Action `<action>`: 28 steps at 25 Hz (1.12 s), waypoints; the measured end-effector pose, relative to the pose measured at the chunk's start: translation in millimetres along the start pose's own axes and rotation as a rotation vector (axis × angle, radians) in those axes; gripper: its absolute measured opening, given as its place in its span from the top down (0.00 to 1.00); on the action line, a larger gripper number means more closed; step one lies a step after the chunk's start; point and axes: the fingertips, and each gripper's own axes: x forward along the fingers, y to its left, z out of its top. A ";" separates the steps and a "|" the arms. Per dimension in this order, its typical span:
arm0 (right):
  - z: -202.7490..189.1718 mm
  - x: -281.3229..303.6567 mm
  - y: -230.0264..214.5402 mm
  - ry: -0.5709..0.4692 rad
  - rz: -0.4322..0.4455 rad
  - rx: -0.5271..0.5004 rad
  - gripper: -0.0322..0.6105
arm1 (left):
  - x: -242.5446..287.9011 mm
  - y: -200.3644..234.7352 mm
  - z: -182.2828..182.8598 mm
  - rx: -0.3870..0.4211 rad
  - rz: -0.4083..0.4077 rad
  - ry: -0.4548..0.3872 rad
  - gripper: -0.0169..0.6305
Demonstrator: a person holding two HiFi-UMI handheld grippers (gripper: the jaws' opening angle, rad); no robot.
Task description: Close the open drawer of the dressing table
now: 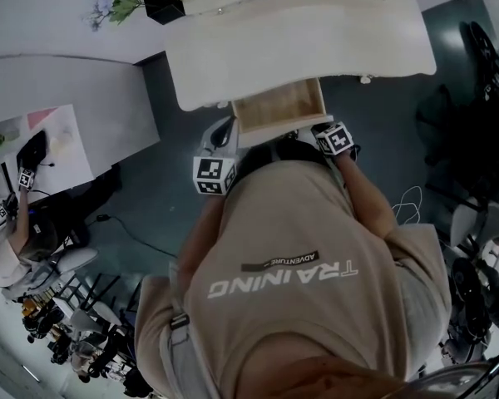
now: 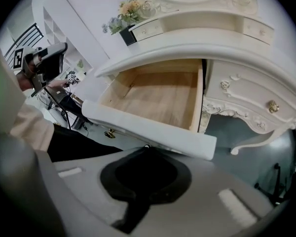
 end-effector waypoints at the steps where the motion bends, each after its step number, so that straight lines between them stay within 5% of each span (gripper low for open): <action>1: 5.0 0.2 -1.0 -0.003 0.002 -0.001 0.94 | -0.1 0.9 1.3 0.004 0.002 0.000 0.96; 28: 131.0 16.7 -60.3 -0.071 0.007 -0.098 0.94 | 23.5 41.2 49.4 0.012 0.105 -0.041 0.96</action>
